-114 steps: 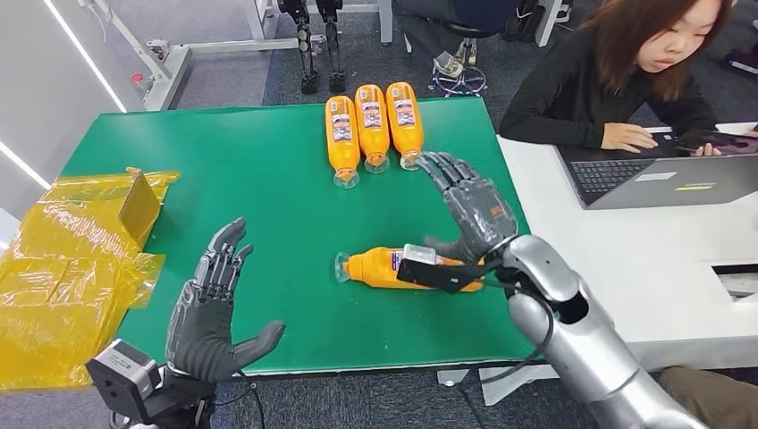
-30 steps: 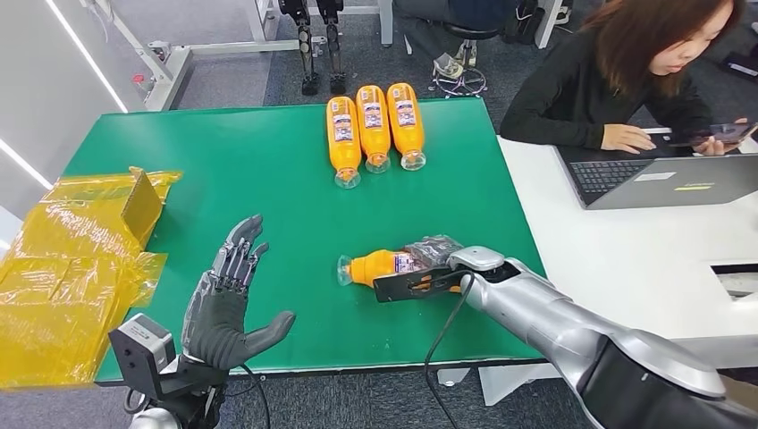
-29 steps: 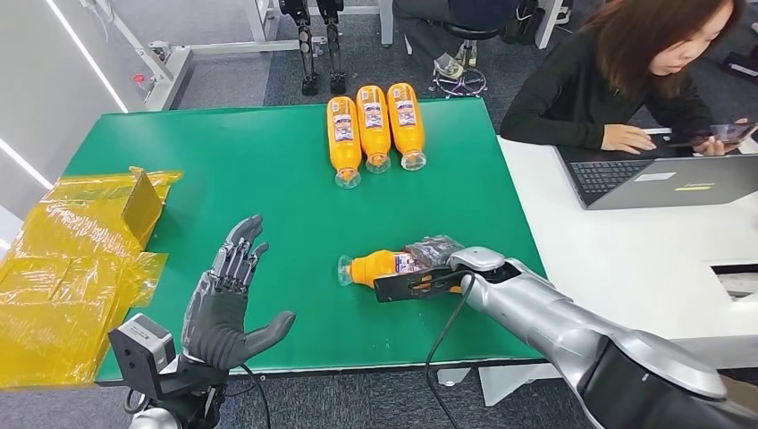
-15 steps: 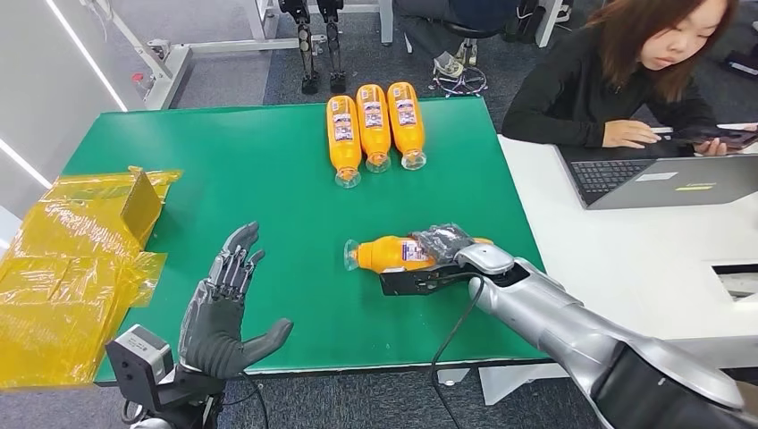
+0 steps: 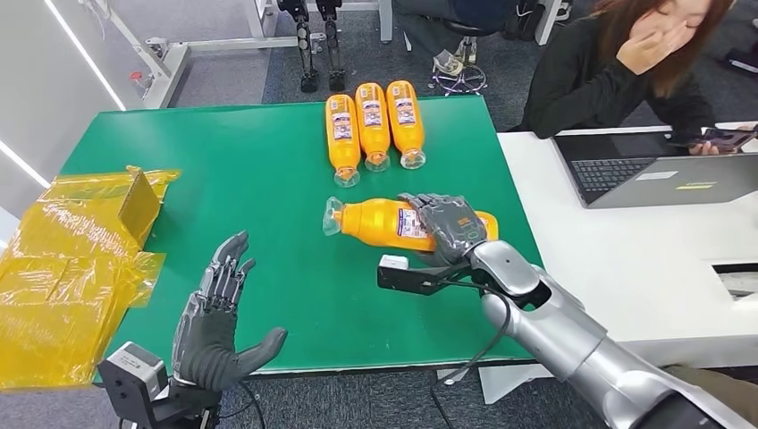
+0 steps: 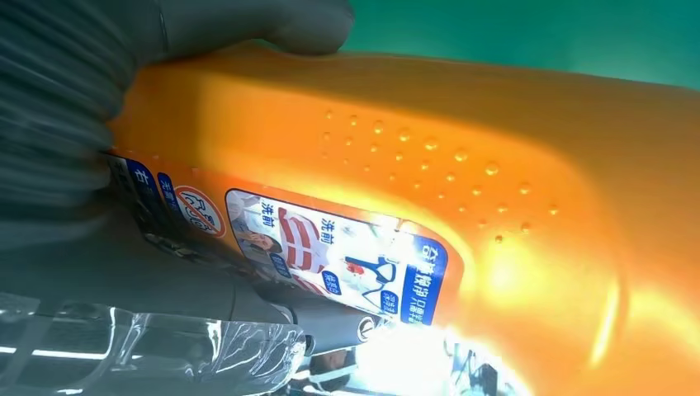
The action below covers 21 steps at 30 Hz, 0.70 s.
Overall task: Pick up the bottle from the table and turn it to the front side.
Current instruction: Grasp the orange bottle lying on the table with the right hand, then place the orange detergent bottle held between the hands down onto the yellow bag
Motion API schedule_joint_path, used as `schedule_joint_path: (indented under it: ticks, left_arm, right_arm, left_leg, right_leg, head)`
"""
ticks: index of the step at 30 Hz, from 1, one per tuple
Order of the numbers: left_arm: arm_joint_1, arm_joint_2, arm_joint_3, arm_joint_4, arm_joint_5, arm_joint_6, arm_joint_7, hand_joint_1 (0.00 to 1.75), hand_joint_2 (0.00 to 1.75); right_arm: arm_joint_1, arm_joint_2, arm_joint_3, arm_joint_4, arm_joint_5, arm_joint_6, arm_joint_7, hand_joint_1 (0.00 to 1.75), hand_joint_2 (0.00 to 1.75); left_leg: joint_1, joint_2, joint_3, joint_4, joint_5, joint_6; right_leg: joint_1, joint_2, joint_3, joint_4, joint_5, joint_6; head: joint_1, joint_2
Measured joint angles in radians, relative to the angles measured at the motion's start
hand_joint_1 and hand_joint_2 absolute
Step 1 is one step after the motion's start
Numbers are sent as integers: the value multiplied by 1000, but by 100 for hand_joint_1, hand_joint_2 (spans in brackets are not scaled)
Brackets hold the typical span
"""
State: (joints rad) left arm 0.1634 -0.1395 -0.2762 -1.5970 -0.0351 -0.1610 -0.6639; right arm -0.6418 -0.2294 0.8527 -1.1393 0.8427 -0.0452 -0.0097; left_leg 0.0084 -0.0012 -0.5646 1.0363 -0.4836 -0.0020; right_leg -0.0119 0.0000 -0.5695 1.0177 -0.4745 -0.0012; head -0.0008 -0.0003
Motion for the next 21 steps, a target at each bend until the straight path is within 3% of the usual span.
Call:
schedule_joint_path:
  ticks: [3, 12, 21]
  left_arm:
    - [0, -2, 0, 0, -1, -1, 0, 0, 175]
    - [-31, -26, 0, 3, -12, -58, 20, 0, 175]
    - [-74, -35, -5, 25, -11, -72, 30, 0, 175]
  right_arm:
    - [50, -2, -33, -62, 28, -43, -37, 175, 175]
    - [287, 24, -60, -252, 57, -310, -186, 175, 175]
    - [340, 83, -55, -309, -46, -384, -305, 175, 175]
  left_leg:
    - [0, 0, 0, 0, 0, 0]
    - [0, -1, -2, 0, 0, 0]
    - [0, 0, -2, 0, 0, 0]
  right_leg:
    - [0, -1, 0, 0, 0, 0]
    - [0, -1, -2, 0, 0, 0]
    - [0, -1, -2, 0, 0, 0]
  head:
    - [0, 0]
    - [0, 0]
    - [0, 0]
